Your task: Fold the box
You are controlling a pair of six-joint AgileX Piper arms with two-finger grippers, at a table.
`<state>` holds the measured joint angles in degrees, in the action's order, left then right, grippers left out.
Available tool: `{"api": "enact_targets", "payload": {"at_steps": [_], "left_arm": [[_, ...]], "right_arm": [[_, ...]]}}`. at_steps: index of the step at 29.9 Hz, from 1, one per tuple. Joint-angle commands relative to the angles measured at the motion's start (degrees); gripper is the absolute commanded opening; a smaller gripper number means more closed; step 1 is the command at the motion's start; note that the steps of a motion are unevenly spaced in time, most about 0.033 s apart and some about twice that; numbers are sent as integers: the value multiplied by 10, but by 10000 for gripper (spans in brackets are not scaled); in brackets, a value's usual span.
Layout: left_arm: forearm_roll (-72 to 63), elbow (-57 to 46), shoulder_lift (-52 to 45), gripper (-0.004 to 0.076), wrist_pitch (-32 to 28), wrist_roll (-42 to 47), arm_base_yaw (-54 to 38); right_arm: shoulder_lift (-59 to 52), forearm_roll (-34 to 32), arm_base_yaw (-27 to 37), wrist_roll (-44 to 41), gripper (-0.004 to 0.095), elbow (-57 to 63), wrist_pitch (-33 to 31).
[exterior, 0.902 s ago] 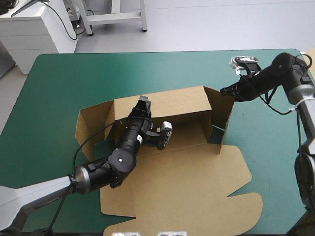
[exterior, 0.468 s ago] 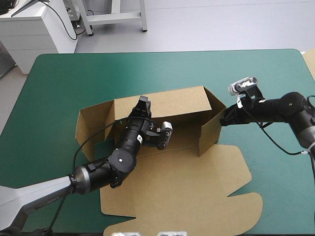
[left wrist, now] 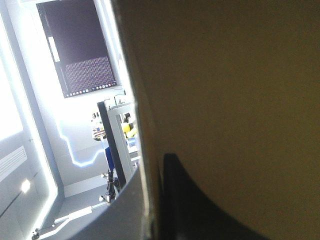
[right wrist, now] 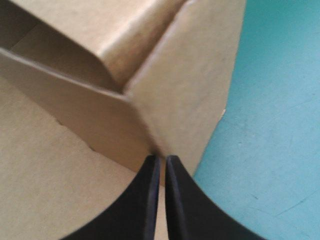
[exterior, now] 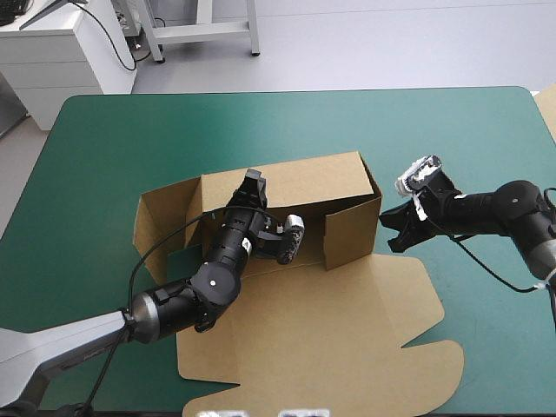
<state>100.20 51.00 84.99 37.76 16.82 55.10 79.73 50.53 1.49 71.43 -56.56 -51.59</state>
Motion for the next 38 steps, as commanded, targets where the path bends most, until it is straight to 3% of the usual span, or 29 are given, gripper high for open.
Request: {"api": "enact_targets", "payload": {"at_steps": [1,6,8,10,21,27,30,33,38], "left_arm": [[22,6,-9,-8,-1,-15,4],[22,6,-9,-8,-1,-15,4],[22,6,-9,-8,-1,-15,4],[22,6,-9,-8,-1,-15,4],[22,6,-9,-8,-6,-15,4],[22,6,-9,-8,-6,-15,4],[22,6,-9,-8,-6,-15,4],[22,6,-9,-8,-5,-15,4],[22,6,-9,-8,-5,-15,4]], "right_arm": [[-21,15,3,14,161,-14,-29],[-19,11,3,29,606,-14,-1],[-19,11,3,29,750,-14,28],[-19,11,3,30,818,-14,54],[3,39,-22,11,803,-13,39],[2,16,-57,-36,613,-13,58],[2,15,-76,-46,550,-12,82],[1,20,-89,-53,547,9,115],[-14,58,-121,-39,547,75,231]]}}
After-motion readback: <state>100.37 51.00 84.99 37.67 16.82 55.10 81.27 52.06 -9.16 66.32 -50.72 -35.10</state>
